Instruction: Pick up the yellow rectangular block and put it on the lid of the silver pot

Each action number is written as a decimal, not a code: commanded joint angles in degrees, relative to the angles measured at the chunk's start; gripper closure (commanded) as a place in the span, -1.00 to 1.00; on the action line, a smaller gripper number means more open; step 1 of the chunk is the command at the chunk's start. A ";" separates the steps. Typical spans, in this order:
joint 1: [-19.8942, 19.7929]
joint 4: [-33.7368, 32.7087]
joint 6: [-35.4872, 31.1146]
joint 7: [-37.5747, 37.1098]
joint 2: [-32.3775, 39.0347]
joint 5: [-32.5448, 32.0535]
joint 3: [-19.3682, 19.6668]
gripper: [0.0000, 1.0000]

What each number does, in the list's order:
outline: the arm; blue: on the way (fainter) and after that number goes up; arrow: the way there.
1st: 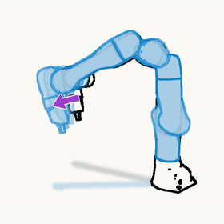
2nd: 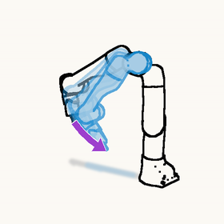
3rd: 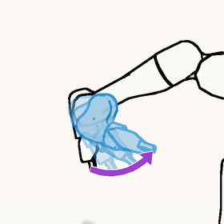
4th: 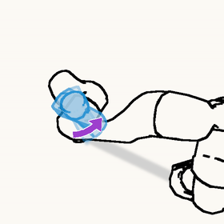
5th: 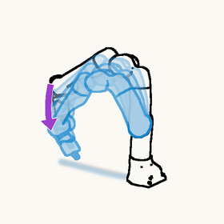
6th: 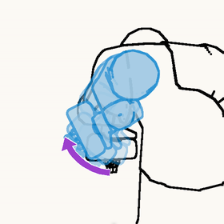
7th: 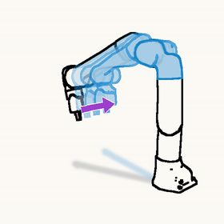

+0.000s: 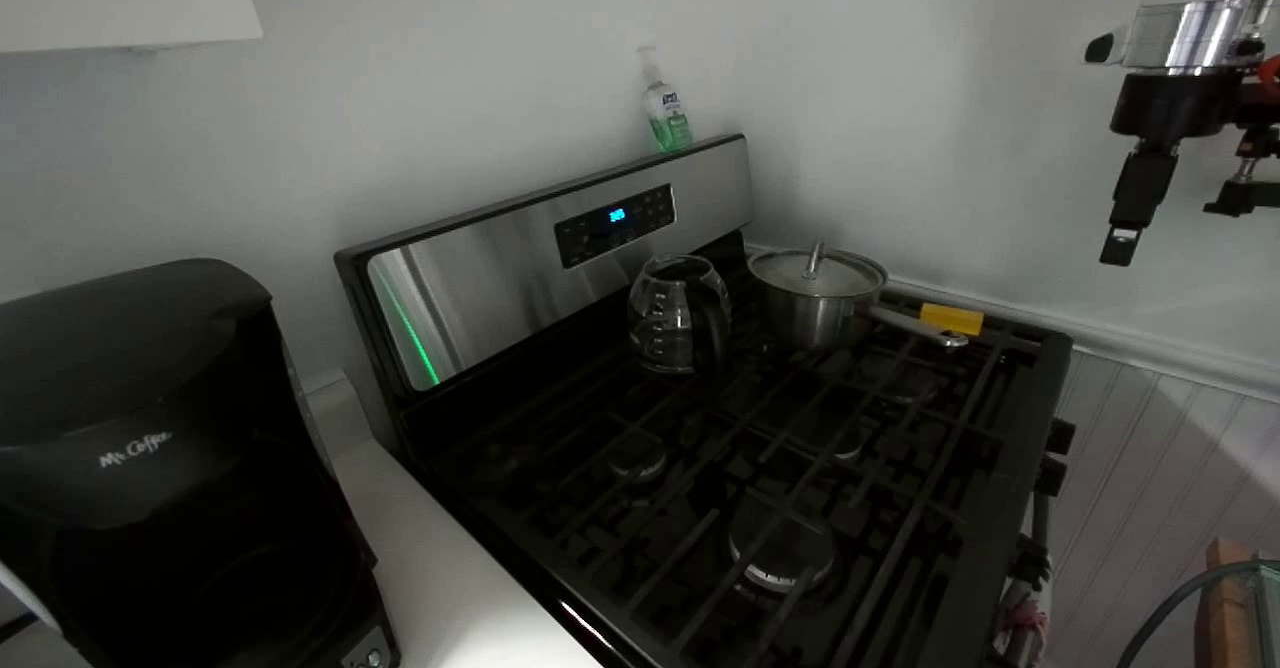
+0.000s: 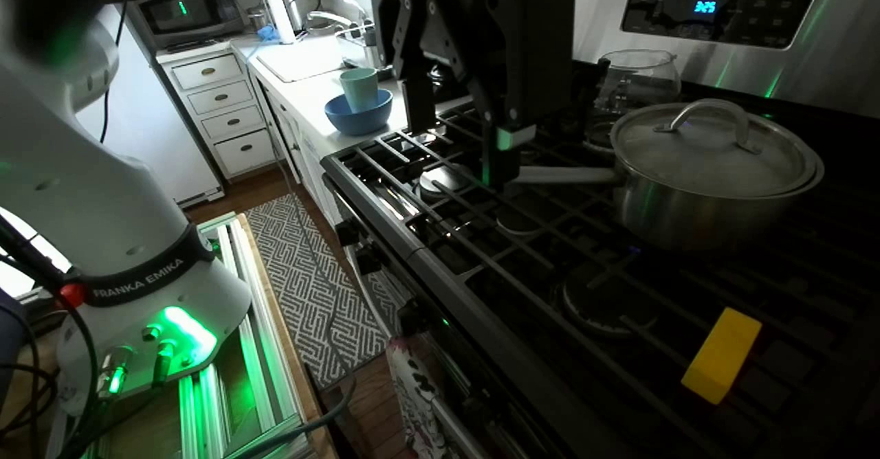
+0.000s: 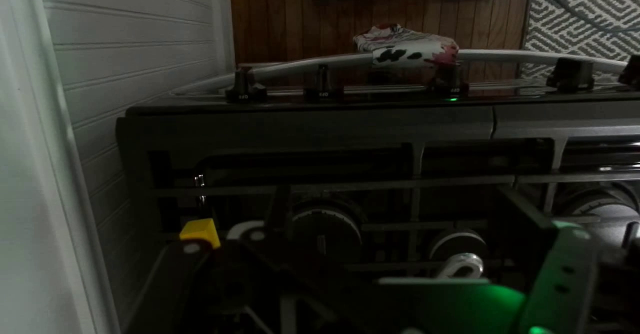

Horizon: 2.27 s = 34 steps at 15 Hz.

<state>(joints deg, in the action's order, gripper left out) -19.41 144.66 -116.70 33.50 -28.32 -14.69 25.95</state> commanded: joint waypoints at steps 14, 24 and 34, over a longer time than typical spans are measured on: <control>1.14 -7.52 -4.97 9.63 20.81 -15.22 -2.88 -1.00; 0.73 -8.43 -5.55 9.07 22.90 -13.69 -3.37 -1.00; 0.54 -9.72 -10.61 3.41 25.94 -16.98 -3.73 -1.00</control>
<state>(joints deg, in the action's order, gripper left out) -17.92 136.36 -123.71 40.84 -5.35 -29.17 23.16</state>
